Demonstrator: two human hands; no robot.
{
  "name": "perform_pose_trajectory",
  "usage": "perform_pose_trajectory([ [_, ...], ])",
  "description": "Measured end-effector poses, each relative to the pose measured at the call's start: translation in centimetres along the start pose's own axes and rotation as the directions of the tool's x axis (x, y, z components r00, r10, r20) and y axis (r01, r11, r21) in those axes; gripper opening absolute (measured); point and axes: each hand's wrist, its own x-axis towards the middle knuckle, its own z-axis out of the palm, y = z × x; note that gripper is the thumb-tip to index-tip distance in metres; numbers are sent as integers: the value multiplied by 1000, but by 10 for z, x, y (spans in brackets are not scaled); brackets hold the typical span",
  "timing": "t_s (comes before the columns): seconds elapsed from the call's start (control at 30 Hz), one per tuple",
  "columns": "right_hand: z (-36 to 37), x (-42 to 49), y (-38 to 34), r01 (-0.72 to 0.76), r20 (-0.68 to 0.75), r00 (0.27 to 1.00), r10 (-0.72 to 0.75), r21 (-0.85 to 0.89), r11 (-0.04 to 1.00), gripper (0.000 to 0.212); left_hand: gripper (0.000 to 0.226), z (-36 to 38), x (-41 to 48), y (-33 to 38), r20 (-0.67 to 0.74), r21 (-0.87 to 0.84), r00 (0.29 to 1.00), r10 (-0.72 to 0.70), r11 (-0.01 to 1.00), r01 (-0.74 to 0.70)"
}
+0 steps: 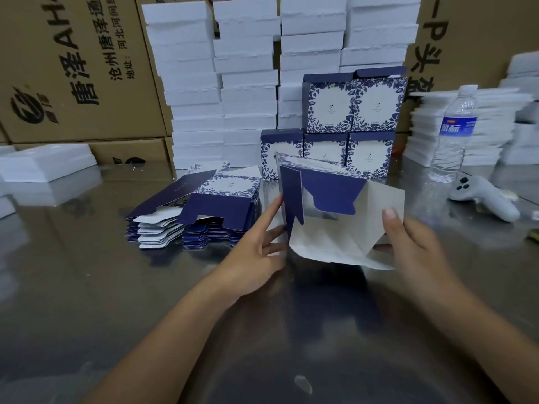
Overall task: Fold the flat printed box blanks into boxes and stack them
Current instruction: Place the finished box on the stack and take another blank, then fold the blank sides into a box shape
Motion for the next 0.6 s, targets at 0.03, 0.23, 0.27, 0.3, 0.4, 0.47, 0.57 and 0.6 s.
perform_pose_trajectory([
  [0.03, 0, -1, -1, -13, 10, 1000, 13, 20, 1000, 46, 88, 0, 0, 0, 7, 1, 1000, 8, 1000, -8],
  [0.23, 3, -6, -8, 17, 77, 997, -12, -59, 998, 52, 93, -1, 2, -5, -73, -54, 996, 44, 997, -48],
  [0.27, 6, -8, -10, 27, 97, 995, -21, -54, 998, 46, 95, -1, 2, -5, -85, -65, 995, 45, 997, -51],
  [0.3, 6, -9, -11, 32, 117, 993, -27, -45, 998, 44, 94, -1, 2, -4, -105, -68, 993, 49, 996, -56],
  [0.4, 8, -11, -10, 42, 155, 987, -35, -40, 998, 48, 86, 1, 1, -3, -190, -49, 980, 65, 996, -75],
  [0.47, 9, -12, -12, 52, 155, 987, -50, -9, 999, 49, 88, 3, 0, 0, -240, -35, 970, 42, 998, -52],
  [0.57, 12, -12, -16, 34, 104, 994, -40, 62, 997, 48, 89, 5, -2, 6, -281, -20, 959, 30, 999, -37],
  [0.6, 13, -11, -18, 32, 79, 996, -38, 74, 997, 47, 88, 6, -2, 7, -287, -5, 958, 18, 1000, -20],
])
